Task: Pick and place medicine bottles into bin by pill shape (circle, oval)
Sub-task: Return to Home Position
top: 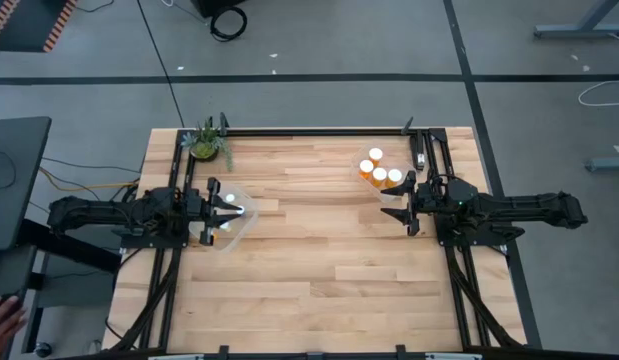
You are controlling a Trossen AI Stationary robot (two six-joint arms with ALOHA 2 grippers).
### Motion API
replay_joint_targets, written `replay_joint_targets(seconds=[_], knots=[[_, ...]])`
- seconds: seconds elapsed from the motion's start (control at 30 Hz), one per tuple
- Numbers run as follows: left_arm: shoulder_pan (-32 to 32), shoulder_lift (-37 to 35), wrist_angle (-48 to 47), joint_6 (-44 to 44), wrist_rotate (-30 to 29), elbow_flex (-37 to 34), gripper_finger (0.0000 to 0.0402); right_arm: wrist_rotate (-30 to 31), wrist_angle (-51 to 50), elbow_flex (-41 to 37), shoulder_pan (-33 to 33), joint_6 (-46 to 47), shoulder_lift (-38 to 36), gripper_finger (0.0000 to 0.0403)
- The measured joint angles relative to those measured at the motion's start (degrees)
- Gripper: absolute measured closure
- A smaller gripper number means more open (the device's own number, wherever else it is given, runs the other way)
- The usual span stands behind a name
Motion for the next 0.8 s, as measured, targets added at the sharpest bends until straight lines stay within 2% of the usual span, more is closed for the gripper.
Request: replay_joint_targets(seconds=[0.8], knots=[[0.01,0.00,-0.01,0.00,0.02,0.01,0.0321,0.00,-0.01,0.00,0.00,-0.01,0.00,0.0134]])
